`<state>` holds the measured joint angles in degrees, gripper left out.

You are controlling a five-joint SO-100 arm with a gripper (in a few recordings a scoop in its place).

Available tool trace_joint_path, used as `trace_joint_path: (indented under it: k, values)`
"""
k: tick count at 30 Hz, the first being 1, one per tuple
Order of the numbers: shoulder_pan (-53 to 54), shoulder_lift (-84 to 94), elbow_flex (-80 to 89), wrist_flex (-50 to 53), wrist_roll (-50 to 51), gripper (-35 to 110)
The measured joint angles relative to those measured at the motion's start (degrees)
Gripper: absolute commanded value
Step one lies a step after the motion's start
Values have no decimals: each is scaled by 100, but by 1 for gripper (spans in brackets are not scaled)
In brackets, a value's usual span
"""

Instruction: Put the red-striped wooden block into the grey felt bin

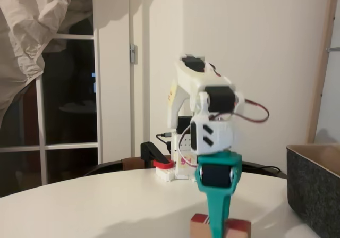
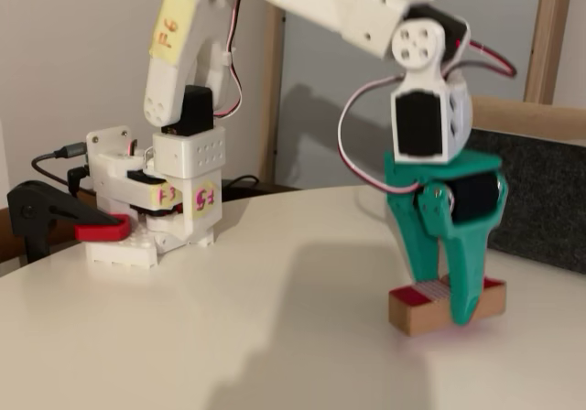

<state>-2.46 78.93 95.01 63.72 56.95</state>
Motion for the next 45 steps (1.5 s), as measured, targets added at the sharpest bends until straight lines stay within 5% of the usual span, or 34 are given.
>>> trace_joint_path:
  k: [24, 45]
  values:
    - [237, 1740, -1371, -220, 1362, 6]
    - [-1978, 1749, -2021, -1318, 1239, 7]
